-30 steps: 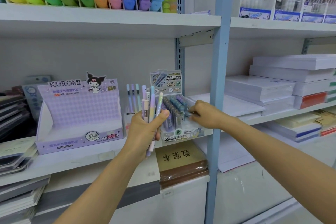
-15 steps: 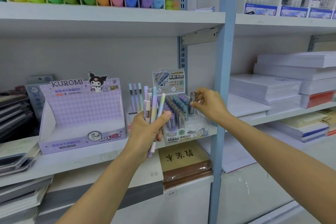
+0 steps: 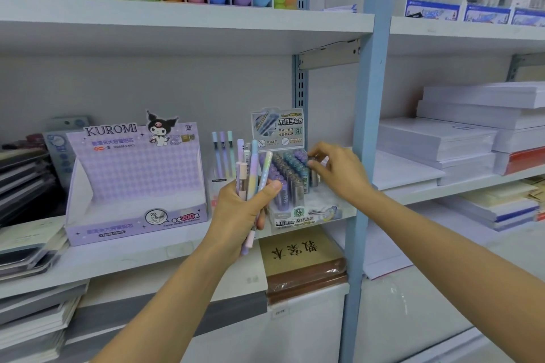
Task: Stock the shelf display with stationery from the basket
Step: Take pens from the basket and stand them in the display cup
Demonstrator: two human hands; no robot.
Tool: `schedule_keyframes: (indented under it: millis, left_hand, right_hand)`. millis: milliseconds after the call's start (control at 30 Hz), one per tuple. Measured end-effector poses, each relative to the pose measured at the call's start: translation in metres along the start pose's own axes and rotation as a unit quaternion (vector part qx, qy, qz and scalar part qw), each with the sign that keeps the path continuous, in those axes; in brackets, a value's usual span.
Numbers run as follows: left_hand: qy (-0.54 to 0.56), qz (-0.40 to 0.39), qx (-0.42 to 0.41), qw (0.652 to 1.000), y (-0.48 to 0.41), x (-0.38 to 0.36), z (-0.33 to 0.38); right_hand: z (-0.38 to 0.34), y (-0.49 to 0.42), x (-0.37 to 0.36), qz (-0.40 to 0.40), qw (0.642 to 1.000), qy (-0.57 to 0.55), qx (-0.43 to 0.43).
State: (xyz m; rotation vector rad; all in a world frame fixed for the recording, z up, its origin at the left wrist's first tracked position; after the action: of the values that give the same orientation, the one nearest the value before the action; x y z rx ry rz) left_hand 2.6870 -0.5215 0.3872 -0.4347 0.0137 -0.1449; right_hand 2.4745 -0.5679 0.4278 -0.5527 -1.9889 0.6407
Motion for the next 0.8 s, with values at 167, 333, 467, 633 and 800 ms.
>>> schedule_keyframes:
  millis: [167,333,467,633,800]
  left_hand:
    - [0.014,-0.005,-0.004,1.0,0.001,0.003,0.0]
    - [0.018,-0.025,-0.013,0.999,0.004,0.003,0.006]
    - [0.017,-0.043,-0.012,0.999,0.008,0.001,0.011]
    - [0.109,-0.081,0.035,0.99,0.015,0.011,0.015]
    - [0.127,-0.069,0.054,0.988,0.021,0.046,0.014]
  right_hand:
    - [0.004,0.0,-0.004,-0.013,1.0,0.011,-0.019]
    - [-0.024,0.005,0.016,-0.041,0.958,-0.281,-0.038]
    - [-0.077,0.022,-0.001,-0.252,0.857,-0.448,-0.039]
    - [-0.099,0.025,0.005,-0.236,0.832,-0.502,-0.026]
    - [-0.087,0.017,0.025,-0.153,0.812,-0.56,-0.063]
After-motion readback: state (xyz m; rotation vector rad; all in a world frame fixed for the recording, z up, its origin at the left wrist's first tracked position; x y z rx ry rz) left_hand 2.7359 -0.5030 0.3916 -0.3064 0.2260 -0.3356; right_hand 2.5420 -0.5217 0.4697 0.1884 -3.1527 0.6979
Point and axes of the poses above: each hand's wrist, its own y-axis away from the middle knuckle, its own x-axis out of the back of the hand, z = x × y, the point moved 8 cm from there along -y, towards the middle knuckle, and after that the axes turned 6 degrees about -x, right-handed, at the moved point
